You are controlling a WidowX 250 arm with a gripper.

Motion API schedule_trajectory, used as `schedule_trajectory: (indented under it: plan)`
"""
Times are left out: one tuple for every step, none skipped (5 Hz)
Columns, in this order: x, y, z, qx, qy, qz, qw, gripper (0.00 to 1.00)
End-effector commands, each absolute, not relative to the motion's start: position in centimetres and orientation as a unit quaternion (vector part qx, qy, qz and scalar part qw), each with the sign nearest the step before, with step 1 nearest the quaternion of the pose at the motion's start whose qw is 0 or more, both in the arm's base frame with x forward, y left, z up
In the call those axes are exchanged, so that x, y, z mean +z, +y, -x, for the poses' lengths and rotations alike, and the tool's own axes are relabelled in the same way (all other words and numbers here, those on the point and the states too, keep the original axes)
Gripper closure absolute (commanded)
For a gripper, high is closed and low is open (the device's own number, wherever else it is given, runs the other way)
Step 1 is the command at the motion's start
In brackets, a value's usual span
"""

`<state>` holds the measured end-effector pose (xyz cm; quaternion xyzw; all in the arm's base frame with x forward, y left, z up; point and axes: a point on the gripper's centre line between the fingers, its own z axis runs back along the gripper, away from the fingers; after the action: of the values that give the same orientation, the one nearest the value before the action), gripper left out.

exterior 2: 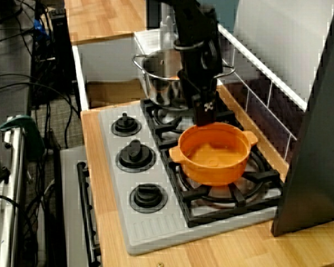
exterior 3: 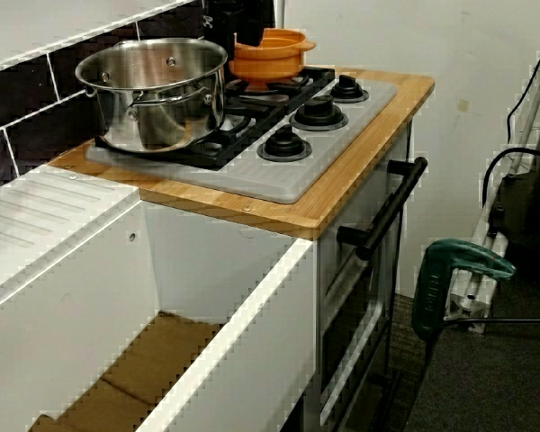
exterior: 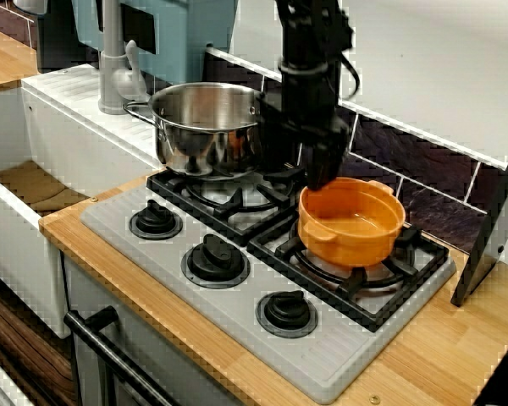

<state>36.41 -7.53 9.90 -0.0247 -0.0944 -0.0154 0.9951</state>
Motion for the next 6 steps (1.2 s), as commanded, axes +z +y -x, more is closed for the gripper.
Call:
schedule_trajectory:
  plan:
    - [14.8, -6.2, -36.5, -0.007, -0.141, 0.048, 0.989, 0.00]
    - [15.4, -6.0, -36.4, -0.010, -0.141, 0.051, 0.989, 0.00]
    - [16.3, -5.4, -36.6, -0.007, -0.143, 0.050, 0.988, 0.00]
    - [17.3, -4.7, -36.7, -0.002, -0.141, 0.051, 0.989, 0.00]
    - [18.1, -4.0, -36.2, 0.000, -0.147, 0.048, 0.988, 0.00]
    - [18.6, -3.2, -35.6, 0.002, -0.148, 0.045, 0.988, 0.00]
